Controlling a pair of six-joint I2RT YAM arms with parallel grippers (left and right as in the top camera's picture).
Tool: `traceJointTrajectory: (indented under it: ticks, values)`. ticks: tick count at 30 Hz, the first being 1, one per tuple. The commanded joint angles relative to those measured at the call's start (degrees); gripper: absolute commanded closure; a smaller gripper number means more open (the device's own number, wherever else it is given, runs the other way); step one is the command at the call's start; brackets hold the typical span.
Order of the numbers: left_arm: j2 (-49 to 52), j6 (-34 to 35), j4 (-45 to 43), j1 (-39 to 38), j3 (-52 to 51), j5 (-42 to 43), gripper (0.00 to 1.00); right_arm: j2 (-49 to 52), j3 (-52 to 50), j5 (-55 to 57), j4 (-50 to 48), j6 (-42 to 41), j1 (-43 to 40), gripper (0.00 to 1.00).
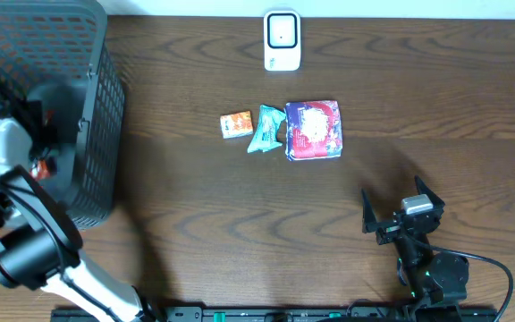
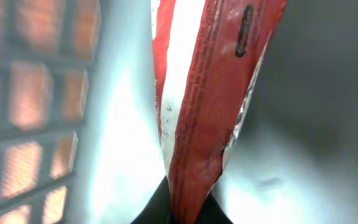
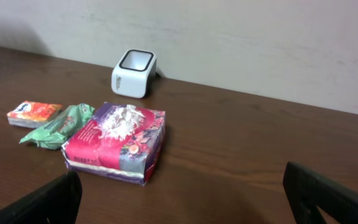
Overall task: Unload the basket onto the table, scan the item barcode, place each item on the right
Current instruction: 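Lift the red bar out and set it beside the orange pack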
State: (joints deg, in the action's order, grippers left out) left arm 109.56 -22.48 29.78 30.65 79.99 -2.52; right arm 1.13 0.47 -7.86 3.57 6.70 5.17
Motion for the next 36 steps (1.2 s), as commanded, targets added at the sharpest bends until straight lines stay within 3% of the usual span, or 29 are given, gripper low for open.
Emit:
traceJointTrajectory:
  ticks: [1,9,13,20,31,36]
  values:
    - [-10.82,6.95,-3.58,-3.15,0.55,6.82,0.93,0.07,-0.15,0.22,0.09,-0.42,0.13,0.01]
    - [-28.11,30.91,-18.1,-10.84,0.55,17.07,0.93,0.07,-0.15,0.22,0.09,-0.42,0.13,0.01]
    - [-33.09,36.33,-19.58,-16.57,0.55,18.64,0.93,0.07,-0.15,0.22,0.09,-0.42,0.13,0.01]
    - [-32.37,36.74,-15.58,-31.01,0.48,18.58,0.93,0.07,-0.15,0.22,0.09,-0.42,0.13,0.01]
    - [-16.0,36.79,-7.98,-47.89,0.48,17.97,0.93,0.07,-0.15,0.22,0.09,-0.42,0.13,0.01]
    - [-8.07,41.31,-8.15,-52.02,0.48,7.87,0.93,0.07,-0.15,0.22,0.09,-0.42,0.13,0.01]
